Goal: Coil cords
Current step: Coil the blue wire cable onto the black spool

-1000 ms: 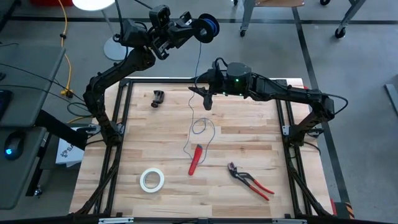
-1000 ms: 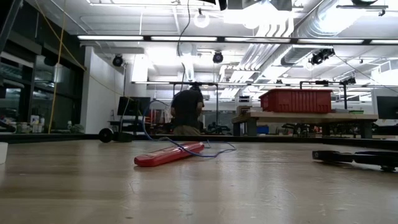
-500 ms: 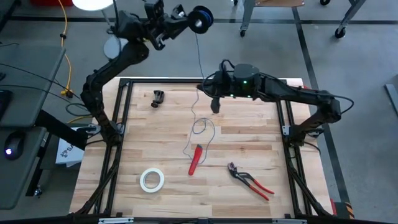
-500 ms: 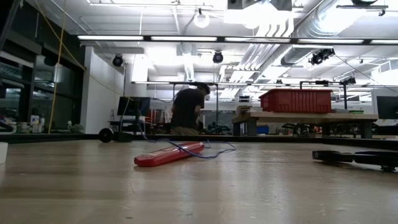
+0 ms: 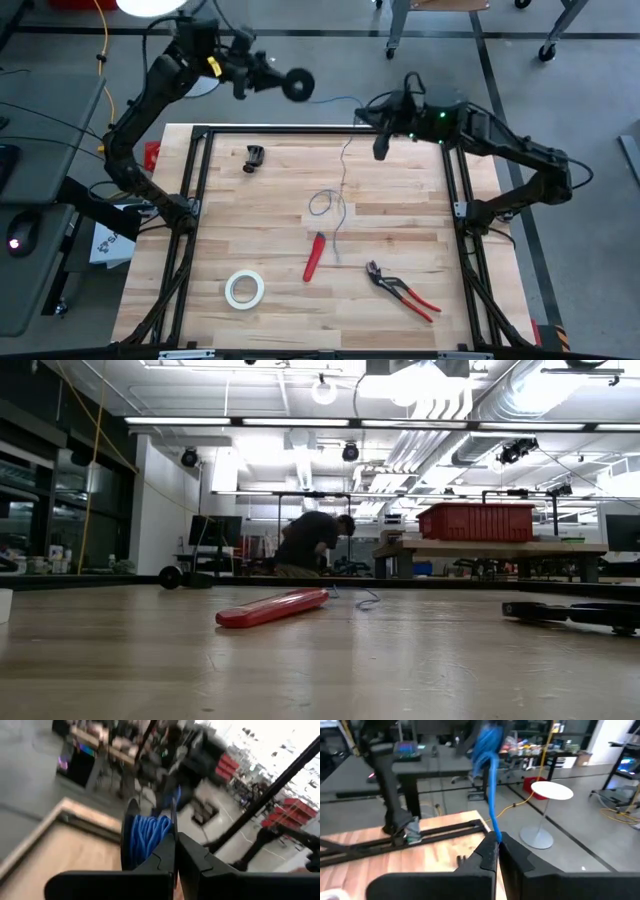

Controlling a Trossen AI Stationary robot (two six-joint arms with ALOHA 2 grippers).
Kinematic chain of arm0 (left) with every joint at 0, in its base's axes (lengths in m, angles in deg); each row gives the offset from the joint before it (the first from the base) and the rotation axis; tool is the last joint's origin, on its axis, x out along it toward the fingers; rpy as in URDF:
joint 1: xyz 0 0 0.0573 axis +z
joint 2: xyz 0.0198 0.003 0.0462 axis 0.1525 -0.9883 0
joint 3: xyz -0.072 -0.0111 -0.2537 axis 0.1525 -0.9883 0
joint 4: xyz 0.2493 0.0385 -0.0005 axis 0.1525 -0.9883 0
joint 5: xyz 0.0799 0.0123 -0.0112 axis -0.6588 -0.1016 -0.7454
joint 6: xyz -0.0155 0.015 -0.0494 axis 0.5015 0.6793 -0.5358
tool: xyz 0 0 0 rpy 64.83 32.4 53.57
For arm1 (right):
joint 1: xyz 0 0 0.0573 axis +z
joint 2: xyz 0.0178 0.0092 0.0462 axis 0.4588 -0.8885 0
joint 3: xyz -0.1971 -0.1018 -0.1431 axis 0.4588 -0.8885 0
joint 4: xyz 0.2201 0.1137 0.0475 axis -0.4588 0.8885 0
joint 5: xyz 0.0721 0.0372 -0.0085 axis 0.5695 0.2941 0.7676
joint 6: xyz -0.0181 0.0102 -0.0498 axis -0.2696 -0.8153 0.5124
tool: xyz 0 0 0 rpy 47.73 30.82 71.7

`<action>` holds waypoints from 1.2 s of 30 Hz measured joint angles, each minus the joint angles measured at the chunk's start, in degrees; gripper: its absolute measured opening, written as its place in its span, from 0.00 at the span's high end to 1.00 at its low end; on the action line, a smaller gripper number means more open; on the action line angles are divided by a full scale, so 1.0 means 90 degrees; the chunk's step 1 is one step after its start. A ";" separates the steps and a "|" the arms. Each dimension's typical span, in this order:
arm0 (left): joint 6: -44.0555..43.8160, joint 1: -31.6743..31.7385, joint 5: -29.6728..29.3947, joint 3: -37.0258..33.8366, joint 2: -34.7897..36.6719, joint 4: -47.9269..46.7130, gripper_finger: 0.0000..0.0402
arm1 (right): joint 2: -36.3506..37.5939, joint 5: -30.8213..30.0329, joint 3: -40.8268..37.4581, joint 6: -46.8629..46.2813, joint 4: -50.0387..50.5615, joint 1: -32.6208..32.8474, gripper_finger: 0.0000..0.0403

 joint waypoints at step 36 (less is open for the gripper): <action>-0.3643 -0.2110 0.1314 0.0003 -0.1885 0.4490 1.00 | -0.0120 0.1812 -0.0002 -0.0957 -0.0939 -0.0519 1.00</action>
